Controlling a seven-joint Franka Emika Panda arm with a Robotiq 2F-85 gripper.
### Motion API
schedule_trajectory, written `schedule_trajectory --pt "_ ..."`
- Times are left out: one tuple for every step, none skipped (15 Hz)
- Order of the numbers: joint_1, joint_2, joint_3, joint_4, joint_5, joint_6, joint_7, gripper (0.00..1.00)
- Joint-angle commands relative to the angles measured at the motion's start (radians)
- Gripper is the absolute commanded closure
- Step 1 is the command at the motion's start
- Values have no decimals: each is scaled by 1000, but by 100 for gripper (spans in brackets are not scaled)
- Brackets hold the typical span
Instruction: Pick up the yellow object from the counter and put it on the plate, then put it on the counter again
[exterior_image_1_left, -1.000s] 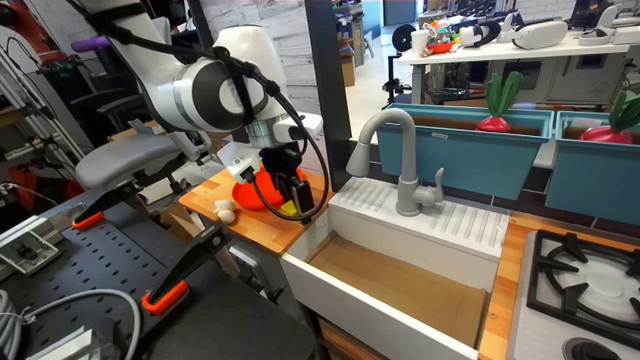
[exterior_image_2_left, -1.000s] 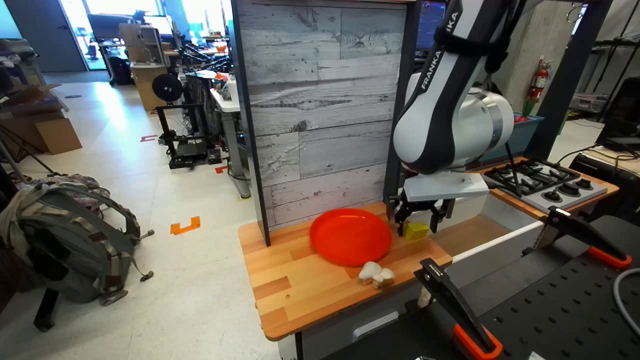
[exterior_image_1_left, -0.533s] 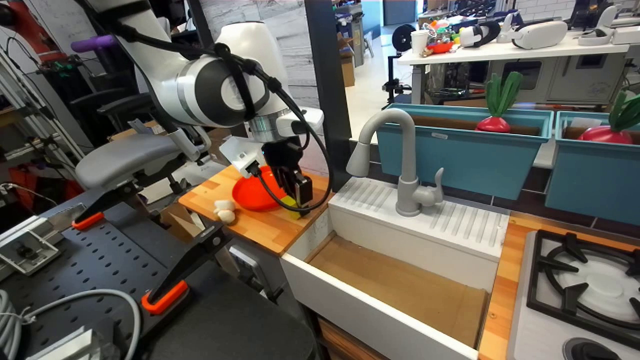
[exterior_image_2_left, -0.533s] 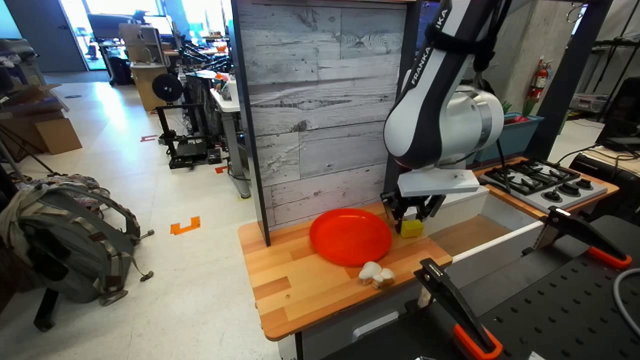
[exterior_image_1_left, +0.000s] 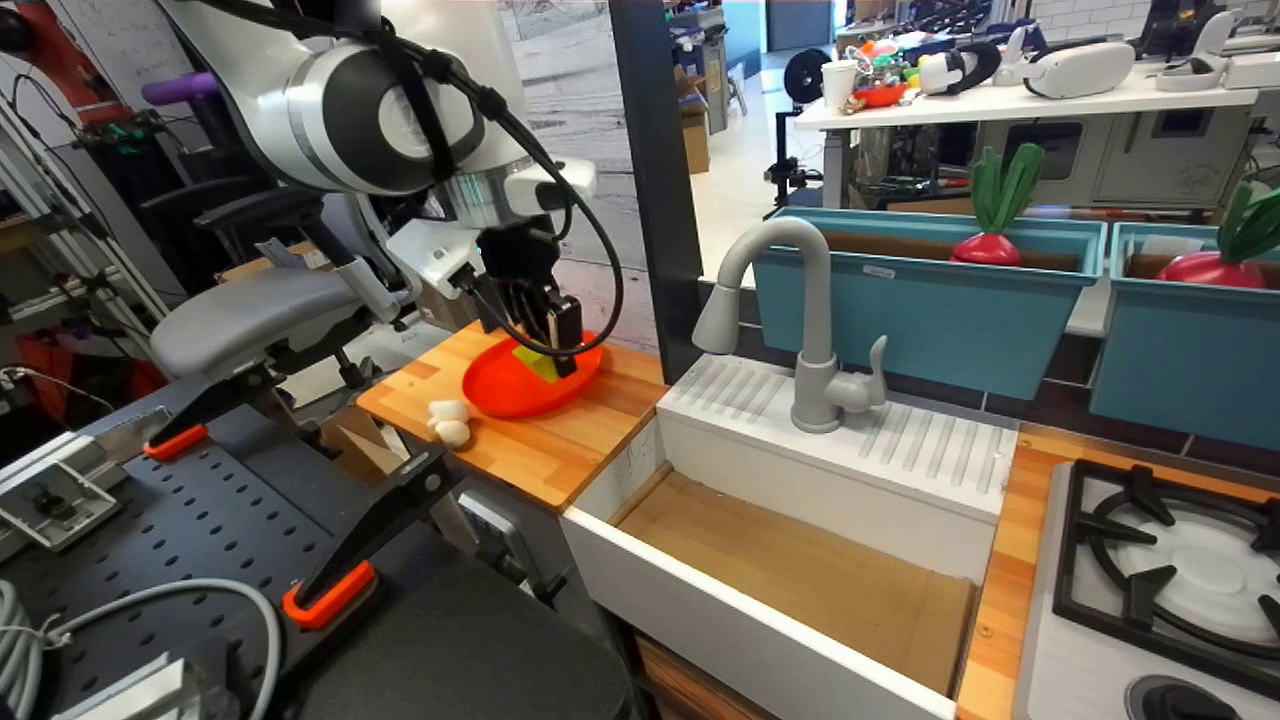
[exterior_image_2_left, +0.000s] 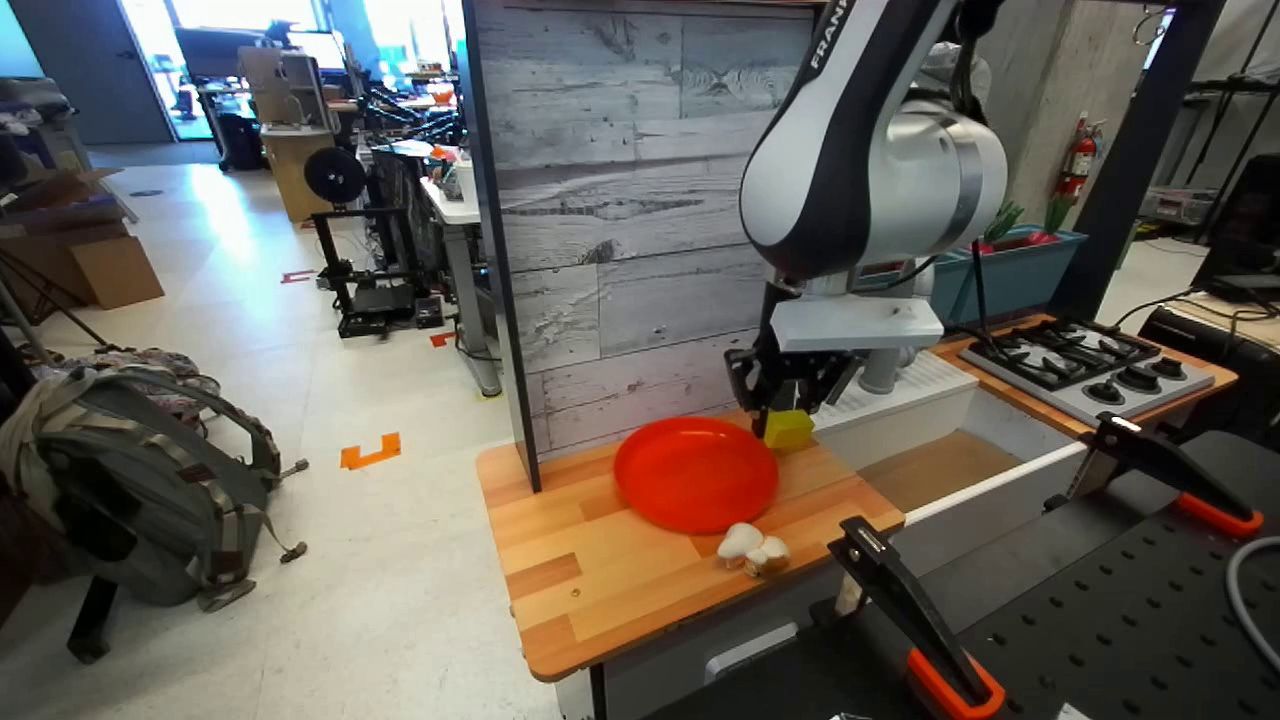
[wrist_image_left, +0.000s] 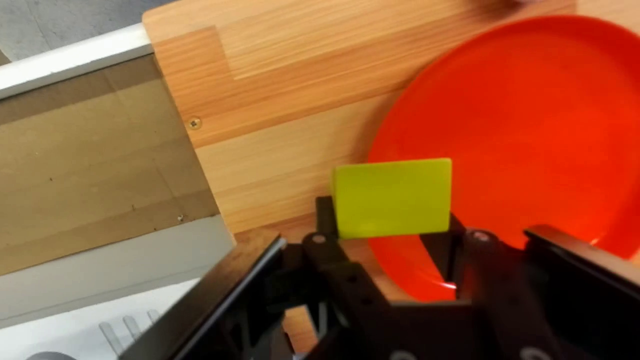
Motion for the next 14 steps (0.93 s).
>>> schedule_trajectory --pt "2 -67 35 -46 40 3 -46 79" --pt "12 -63 36 -33 37 -6 -42 79" --pt "18 -56 39 -21 36 -7 -41 79" --pt "24 -46 40 -7 35 -7 -40 79" --pt "24 -33 46 7 36 -5 -43 79" --pt "34 -20 42 19 34 -1 -39 79" --pt "37 -7 45 31 35 -1 -40 79" --pt "50 9 36 46 32 5 -30 79" --pt "61 25 27 61 28 9 -25 79" --pt "75 46 15 83 25 7 -15 79" --pt "82 68 8 106 24 1 -12 79" --pt "94 90 -3 130 22 -5 -6 79" --pt "102 111 -11 152 21 -13 -4 79" --pt "114 134 -23 177 19 -20 2 79"
